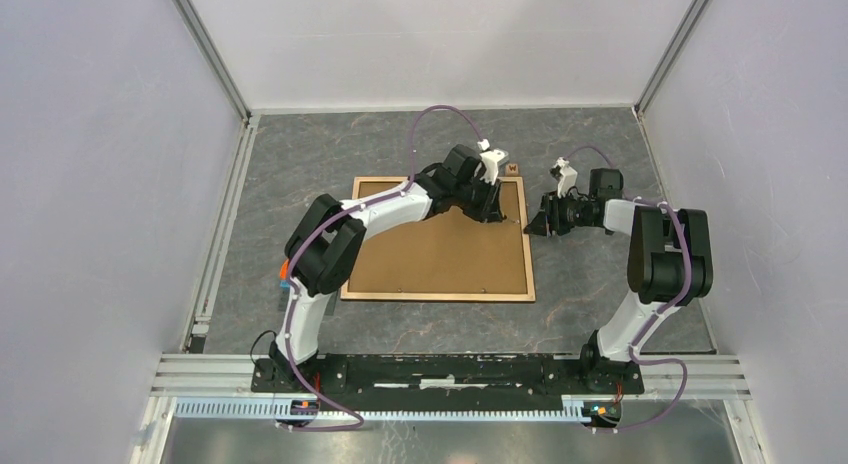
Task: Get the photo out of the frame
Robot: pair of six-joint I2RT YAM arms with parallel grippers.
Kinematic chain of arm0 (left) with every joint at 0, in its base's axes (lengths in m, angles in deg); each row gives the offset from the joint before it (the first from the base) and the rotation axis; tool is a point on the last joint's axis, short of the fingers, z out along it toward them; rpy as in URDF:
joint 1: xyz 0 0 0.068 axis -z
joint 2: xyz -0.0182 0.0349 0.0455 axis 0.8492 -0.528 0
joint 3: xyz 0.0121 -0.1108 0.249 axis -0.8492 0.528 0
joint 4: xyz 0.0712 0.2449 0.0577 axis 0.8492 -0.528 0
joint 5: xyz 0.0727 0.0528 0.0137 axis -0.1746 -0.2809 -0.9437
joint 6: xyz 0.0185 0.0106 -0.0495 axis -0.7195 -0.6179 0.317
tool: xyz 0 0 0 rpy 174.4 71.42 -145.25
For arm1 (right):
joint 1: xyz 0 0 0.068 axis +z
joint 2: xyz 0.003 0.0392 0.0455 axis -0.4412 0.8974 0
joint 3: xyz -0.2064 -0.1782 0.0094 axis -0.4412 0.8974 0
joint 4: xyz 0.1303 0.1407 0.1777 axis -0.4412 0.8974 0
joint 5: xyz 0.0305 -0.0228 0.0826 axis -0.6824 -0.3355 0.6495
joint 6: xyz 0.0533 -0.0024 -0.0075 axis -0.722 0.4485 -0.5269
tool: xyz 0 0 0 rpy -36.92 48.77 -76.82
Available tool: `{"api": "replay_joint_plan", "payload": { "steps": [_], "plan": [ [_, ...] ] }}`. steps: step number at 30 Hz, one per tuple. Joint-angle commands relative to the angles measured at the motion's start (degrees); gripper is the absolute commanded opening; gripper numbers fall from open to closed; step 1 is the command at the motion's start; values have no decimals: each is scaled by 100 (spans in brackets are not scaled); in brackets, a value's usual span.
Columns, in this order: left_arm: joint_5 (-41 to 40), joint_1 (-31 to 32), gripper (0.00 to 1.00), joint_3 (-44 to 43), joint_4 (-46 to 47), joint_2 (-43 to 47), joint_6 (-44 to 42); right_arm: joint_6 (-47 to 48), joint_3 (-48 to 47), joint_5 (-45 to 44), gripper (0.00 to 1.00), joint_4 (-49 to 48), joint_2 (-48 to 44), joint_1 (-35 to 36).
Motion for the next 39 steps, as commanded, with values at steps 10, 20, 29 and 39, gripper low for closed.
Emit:
{"api": "replay_joint_plan", "payload": {
  "steps": [10,20,29,39],
  "plan": [
    [-244,234,2,-568,-106,-331,-424,-373,618,-716,47,-255,-217,108],
    [-973,268,2,-819,-334,-534,-528,-324,682,-904,45,-232,-238,167],
    [-1755,271,2,-999,-551,-585,-525,-255,760,-1104,45,-249,-279,369],
    [-1273,312,2,-958,-461,-482,-684,-293,721,-1106,45,-242,-271,398]
  ]
}}
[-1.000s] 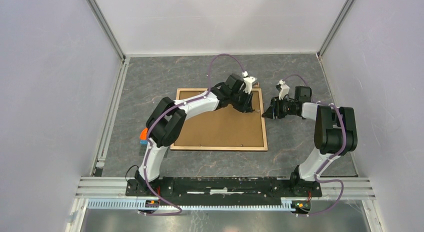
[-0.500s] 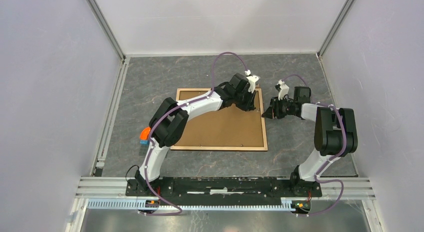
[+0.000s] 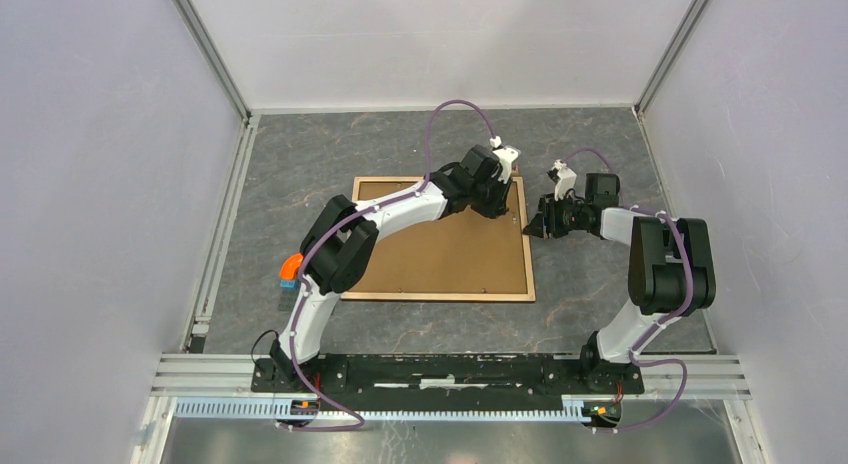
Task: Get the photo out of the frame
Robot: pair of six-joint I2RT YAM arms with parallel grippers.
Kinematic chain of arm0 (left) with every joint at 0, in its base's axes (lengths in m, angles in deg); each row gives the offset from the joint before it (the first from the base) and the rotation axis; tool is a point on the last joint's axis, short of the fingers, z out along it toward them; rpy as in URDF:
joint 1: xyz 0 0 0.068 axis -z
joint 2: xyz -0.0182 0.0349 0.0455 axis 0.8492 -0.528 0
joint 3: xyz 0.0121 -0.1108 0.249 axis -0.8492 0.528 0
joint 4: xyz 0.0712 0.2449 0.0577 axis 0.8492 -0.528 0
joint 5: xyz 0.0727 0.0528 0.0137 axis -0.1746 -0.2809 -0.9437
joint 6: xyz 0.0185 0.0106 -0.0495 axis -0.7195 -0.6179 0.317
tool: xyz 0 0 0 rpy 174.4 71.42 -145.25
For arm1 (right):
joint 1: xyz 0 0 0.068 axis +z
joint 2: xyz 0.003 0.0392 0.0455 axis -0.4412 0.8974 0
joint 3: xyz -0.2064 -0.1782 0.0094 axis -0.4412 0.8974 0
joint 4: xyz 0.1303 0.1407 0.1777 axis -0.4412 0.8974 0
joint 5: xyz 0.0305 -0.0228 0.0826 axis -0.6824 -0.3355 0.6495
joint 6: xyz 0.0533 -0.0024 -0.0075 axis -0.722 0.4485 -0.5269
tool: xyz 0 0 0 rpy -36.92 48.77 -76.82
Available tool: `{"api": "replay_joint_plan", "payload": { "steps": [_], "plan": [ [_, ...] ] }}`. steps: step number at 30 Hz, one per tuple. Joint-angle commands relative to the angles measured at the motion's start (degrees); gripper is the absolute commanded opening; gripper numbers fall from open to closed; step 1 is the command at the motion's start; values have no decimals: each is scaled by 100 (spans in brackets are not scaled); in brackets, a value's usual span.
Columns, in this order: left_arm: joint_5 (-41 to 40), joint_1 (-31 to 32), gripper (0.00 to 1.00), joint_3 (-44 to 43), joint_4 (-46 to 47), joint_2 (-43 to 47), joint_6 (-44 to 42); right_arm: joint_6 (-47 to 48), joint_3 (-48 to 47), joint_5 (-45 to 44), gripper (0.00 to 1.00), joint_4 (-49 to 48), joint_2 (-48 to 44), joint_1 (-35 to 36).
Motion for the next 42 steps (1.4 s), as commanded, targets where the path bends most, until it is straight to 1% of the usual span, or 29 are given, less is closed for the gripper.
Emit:
{"api": "replay_joint_plan", "payload": {
  "steps": [1,7,14,19,24,31,32,42],
  "plan": [
    [121,49,2,-153,-28,10,-442,187,205,-543,45,408,171,155],
    [232,110,2,-255,-58,-21,-520,178,177,-534,45,423,173,166],
    [163,136,2,-382,-226,-97,-602,179,186,-531,45,409,180,166],
    [14,149,2,-564,-600,-203,-785,157,168,-549,45,403,199,164],
    [-124,147,2,-851,-1175,-354,-1010,143,151,-560,45,403,198,172],
    [29,158,2,-884,-1569,-338,-1179,135,142,-584,45,402,198,171],
    [29,164,2,-873,-1598,-321,-1334,135,142,-586,45,395,196,168],
    [276,238,2,-805,-1664,-216,-1482,126,131,-588,45,400,189,175]
  ]
}}
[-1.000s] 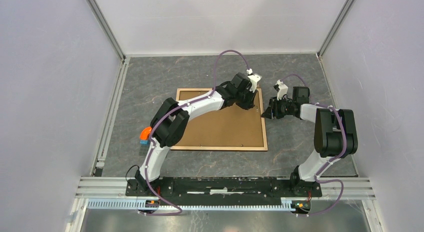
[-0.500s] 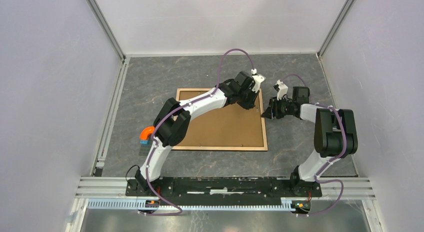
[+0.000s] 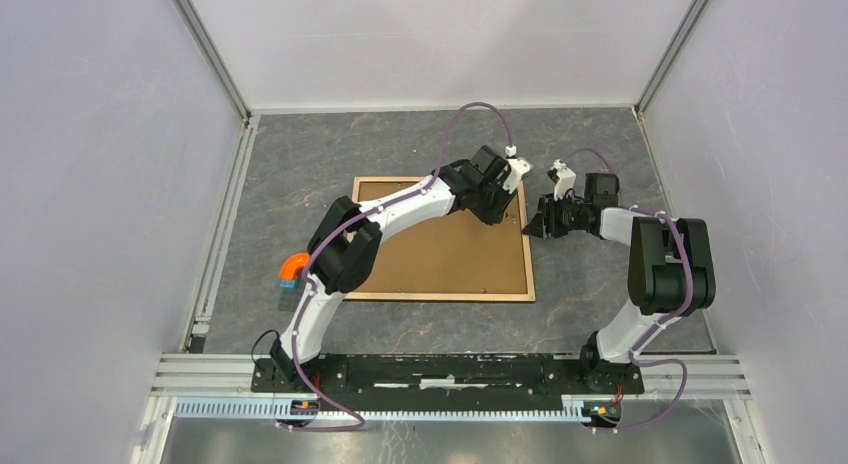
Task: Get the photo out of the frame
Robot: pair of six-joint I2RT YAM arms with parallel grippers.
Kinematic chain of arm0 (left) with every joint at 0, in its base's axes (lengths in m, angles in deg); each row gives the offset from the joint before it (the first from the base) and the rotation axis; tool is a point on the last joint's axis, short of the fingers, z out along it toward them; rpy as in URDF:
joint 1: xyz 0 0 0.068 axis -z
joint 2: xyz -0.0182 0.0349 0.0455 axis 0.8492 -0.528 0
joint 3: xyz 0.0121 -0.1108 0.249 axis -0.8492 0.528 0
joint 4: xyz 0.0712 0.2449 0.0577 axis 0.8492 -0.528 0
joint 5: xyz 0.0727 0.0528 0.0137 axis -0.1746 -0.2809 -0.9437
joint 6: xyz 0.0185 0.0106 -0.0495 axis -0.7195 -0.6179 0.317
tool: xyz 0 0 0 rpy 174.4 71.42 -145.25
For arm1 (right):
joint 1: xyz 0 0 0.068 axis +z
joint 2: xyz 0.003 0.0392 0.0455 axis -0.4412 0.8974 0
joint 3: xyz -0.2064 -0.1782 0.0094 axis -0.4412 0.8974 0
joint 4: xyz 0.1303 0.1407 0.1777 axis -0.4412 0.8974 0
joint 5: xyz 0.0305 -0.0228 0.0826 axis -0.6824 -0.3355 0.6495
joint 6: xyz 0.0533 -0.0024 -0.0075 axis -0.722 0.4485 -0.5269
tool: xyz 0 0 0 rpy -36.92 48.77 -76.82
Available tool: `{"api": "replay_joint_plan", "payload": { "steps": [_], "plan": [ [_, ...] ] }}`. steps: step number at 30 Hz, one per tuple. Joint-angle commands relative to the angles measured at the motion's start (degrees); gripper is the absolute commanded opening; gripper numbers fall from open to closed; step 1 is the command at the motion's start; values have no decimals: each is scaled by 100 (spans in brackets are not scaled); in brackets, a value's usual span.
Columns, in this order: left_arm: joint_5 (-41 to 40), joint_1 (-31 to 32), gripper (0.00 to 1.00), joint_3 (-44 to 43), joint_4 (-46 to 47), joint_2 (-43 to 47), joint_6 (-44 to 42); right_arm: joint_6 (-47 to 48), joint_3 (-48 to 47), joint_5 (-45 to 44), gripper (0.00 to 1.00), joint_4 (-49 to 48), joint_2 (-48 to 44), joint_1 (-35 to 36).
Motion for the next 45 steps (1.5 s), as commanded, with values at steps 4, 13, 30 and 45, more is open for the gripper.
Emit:
{"api": "replay_joint_plan", "payload": {
  "steps": [4,13,30,45],
  "plan": [
    [101,84,2,-35,-354,63,-316,156,146,-544,45,405,171,151],
    [-275,93,2,-108,-718,100,-326,148,135,-524,45,404,103,160],
    [117,150,2,-1,-972,247,-395,148,120,-473,45,431,-11,194],
    [1304,-536,2,-501,-1406,783,92,1371,-617,238,50,1147,-618,202]
  ]
}}
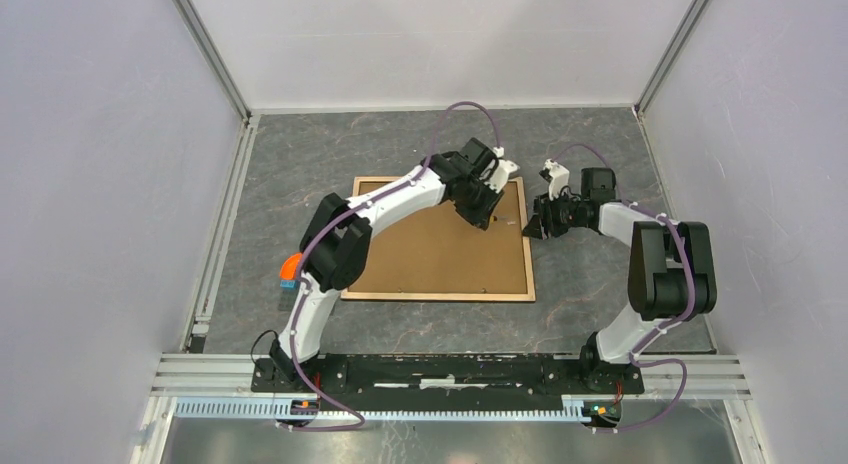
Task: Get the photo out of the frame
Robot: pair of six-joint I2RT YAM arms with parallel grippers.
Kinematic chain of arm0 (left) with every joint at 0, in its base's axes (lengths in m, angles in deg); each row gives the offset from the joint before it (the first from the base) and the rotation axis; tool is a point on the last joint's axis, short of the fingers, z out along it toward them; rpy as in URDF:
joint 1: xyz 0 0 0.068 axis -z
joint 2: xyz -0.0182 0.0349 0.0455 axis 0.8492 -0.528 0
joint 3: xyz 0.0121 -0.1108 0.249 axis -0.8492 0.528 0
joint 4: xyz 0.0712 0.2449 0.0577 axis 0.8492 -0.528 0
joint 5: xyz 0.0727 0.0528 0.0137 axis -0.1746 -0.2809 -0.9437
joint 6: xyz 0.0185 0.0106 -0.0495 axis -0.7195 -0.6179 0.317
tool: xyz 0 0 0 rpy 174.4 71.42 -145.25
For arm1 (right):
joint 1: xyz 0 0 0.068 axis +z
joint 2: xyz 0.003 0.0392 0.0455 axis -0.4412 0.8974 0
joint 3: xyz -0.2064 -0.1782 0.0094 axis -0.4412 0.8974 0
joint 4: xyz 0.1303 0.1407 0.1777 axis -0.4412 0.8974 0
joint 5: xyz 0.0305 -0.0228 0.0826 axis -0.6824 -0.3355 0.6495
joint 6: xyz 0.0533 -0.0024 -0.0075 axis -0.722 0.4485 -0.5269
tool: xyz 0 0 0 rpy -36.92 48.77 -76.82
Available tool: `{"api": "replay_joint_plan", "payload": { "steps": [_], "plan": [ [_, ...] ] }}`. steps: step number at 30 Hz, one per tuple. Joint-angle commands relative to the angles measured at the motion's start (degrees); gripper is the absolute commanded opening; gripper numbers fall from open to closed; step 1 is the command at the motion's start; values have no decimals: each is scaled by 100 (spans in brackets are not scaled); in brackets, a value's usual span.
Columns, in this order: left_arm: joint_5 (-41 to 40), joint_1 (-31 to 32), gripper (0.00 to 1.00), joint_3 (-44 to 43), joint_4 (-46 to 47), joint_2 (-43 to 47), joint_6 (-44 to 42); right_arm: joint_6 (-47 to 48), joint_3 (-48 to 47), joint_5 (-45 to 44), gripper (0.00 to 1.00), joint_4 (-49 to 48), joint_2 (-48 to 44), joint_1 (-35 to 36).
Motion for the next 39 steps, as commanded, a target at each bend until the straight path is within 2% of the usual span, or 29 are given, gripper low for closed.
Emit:
{"api": "replay_joint_plan", "payload": {
  "steps": [1,5,7,13,18,21,24,25,27,32,33,34,39],
  "plan": [
    [1089,-356,2,-425,-436,713,88,1071,-430,563,51,632,-577,66],
    [1873,-500,2,-396,-989,916,-226,2060,-510,1225,57,981,-1167,125],
    [2391,-545,2,-312,-1148,1044,-224,2455,-488,1333,59,1086,-1479,437],
    [3361,-548,3,-54,-1214,1363,-103,3256,-371,1079,60,1309,-2094,1294],
    [3848,-550,3,-38,-1361,1453,-142,3479,-376,770,57,1334,-2220,1640],
    [3870,-563,3,2,-1361,1496,-90,3564,-408,685,41,1409,-2263,1755],
    [3736,-621,5,100,-1215,1565,79,3488,-410,578,8,1408,-2363,1827],
    [3623,-641,7,168,-1083,1616,232,3381,-384,515,0,1341,-2407,1853],
    [3541,-732,15,382,-734,1762,490,3153,-332,478,0,1222,-2475,1860],
    [3549,-951,48,1171,374,2219,1378,2113,-30,368,0,604,-2628,1863],
    [3559,-967,58,1365,612,2306,1554,1872,63,363,0,410,-2659,1857],
    [3557,-971,61,1538,832,2399,1721,1604,174,344,0,178,-2704,1858],
    [3647,-976,63,2188,1751,2543,2538,827,419,500,0,-492,-2701,1861]
  ]
}}
